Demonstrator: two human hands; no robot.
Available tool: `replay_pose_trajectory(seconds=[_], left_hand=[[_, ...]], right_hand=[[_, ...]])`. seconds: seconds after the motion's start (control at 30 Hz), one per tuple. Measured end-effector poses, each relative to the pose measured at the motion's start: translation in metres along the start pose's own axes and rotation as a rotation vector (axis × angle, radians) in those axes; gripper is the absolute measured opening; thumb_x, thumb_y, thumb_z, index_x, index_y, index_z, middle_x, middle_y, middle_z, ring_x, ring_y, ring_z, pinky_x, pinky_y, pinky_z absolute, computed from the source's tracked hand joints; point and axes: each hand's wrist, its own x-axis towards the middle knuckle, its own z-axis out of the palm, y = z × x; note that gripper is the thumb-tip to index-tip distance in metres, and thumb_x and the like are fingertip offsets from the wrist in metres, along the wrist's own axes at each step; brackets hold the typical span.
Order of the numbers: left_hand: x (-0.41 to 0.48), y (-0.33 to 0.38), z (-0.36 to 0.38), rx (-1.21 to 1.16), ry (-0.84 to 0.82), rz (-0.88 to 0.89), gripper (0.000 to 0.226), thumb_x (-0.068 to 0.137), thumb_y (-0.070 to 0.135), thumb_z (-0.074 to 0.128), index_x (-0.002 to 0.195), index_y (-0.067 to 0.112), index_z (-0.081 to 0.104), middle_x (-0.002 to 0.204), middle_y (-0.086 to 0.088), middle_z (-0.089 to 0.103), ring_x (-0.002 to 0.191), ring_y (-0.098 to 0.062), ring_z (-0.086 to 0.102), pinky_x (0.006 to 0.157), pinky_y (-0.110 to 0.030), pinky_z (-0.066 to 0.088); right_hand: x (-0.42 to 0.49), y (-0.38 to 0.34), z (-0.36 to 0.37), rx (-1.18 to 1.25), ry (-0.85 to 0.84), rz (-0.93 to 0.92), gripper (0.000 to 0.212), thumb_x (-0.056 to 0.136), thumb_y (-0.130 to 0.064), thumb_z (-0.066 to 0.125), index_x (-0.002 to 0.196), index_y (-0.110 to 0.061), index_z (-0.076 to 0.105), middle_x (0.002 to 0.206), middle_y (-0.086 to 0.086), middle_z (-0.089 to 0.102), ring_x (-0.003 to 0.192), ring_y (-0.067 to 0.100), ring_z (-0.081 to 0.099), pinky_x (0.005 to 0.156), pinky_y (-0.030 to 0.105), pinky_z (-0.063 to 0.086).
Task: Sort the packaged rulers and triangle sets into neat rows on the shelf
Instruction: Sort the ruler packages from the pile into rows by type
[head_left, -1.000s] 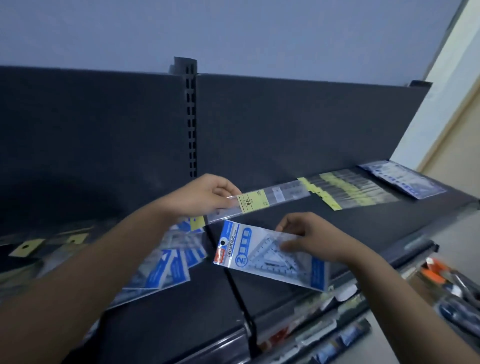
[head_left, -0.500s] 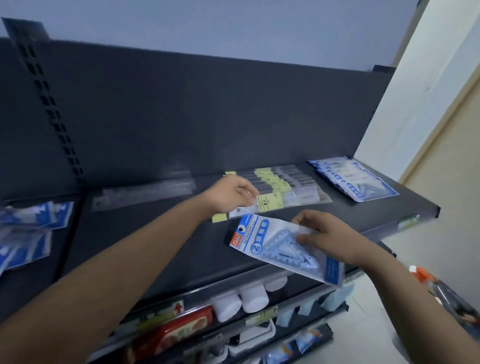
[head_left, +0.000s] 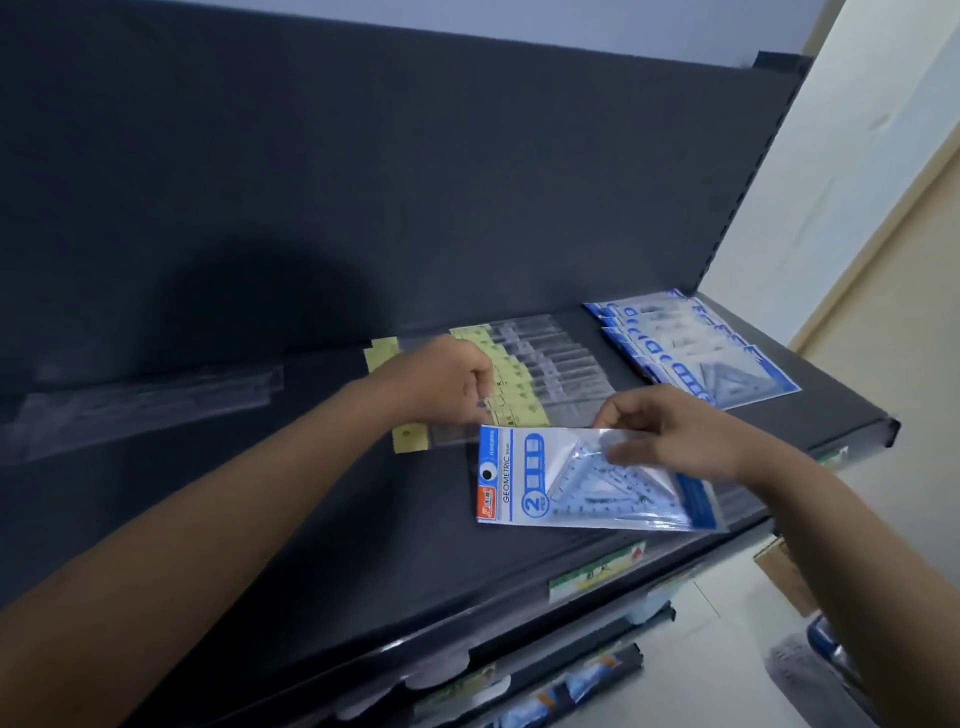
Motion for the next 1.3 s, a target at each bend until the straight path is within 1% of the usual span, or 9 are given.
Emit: replay_pose_trajectory(seconds=[0.2,0.33,0.5,0.73,0.83,0.9,1.0,1.13,1.3], left_hand=[[0.037,0.033,-0.022,-0.228,-0.03,0.041,0.011,0.078,0.037,0.075,0.084,0.027,0.073,0.071,0.021,0.067,0.068,0.009,0.06,0.069,-0.012,0.049],[0.06,0.075,-0.015,-0.273,-0.236,0.085,0.021,0.082,0.048,0.068,0.09,0.029,0.072,0.081,0.018,0.07,0.081,0.001,0.066,0.077,-0.02,0.054],[0.091,0.115,0.017,-0.234,-0.348,0.113,0.016,0.085,0.033,0.072,0.094,0.021,0.066,0.092,0.01,0.071,0.09,-0.011,0.068,0.089,-0.036,0.053],[0.148,0.16,0.071,-0.245,-0.109,-0.03,0.017,0.079,0.035,0.077,0.077,0.026,0.062,0.06,0.016,0.058,0.048,0.004,0.049,0.048,-0.014,0.036],[0.165,0.175,0.095,-0.124,-0.01,-0.132,0.023,0.074,0.04,0.079,0.082,0.025,0.063,0.077,0.013,0.061,0.07,-0.001,0.057,0.065,-0.019,0.048],[0.169,0.178,0.106,-0.065,0.018,-0.256,0.03,0.07,0.048,0.079,0.085,0.027,0.063,0.085,0.014,0.063,0.08,-0.007,0.06,0.075,-0.031,0.052],[0.164,0.182,0.114,-0.005,0.122,-0.361,0.04,0.067,0.06,0.076,0.089,0.029,0.061,0.086,0.017,0.06,0.08,-0.006,0.056,0.073,-0.029,0.048],[0.157,0.195,0.116,0.201,0.203,-0.38,0.054,0.075,0.066,0.065,0.11,0.025,0.061,0.105,0.012,0.06,0.097,-0.01,0.053,0.087,-0.032,0.042],[0.137,0.207,0.108,0.362,0.249,-0.408,0.064,0.084,0.07,0.048,0.127,0.022,0.054,0.126,0.007,0.056,0.115,-0.016,0.05,0.1,-0.034,0.031]], right_hand=[[0.021,0.02,-0.034,0.017,-0.027,-0.016,0.014,0.083,0.0,0.065,0.084,-0.014,0.066,0.08,0.005,0.069,0.075,0.011,0.062,0.077,0.03,0.048],[0.025,0.031,-0.06,0.04,-0.045,-0.044,0.01,0.083,-0.002,0.067,0.088,-0.011,0.068,0.082,0.008,0.07,0.075,0.014,0.063,0.075,0.029,0.048],[0.021,0.06,-0.093,0.057,-0.006,-0.051,0.008,0.081,-0.007,0.071,0.086,-0.014,0.069,0.074,0.007,0.069,0.066,0.012,0.058,0.067,0.024,0.045],[0.025,0.133,-0.154,-0.001,0.106,-0.089,0.014,0.073,-0.013,0.08,0.075,-0.01,0.067,0.053,-0.009,0.058,0.048,0.005,0.048,0.052,0.021,0.037],[0.034,0.169,-0.173,-0.14,0.139,-0.144,0.013,0.074,-0.016,0.079,0.071,-0.018,0.067,0.066,-0.006,0.064,0.062,0.013,0.059,0.063,0.031,0.048],[0.043,0.188,-0.18,-0.177,0.161,-0.169,0.019,0.075,-0.014,0.076,0.068,-0.026,0.063,0.071,-0.008,0.065,0.068,0.01,0.061,0.068,0.028,0.051],[0.053,0.206,-0.183,-0.193,0.137,-0.227,0.025,0.08,-0.013,0.071,0.07,-0.031,0.058,0.079,-0.011,0.065,0.078,0.008,0.062,0.073,0.021,0.048],[0.059,0.208,-0.182,-0.334,0.163,-0.332,0.008,0.085,-0.018,0.064,0.089,-0.025,0.062,0.094,-0.007,0.062,0.095,0.015,0.057,0.079,0.024,0.04],[0.059,0.175,-0.17,-0.467,0.213,-0.494,0.023,0.092,-0.025,0.056,0.115,-0.021,0.06,0.121,-0.003,0.058,0.114,0.019,0.049,0.098,0.032,0.034]])
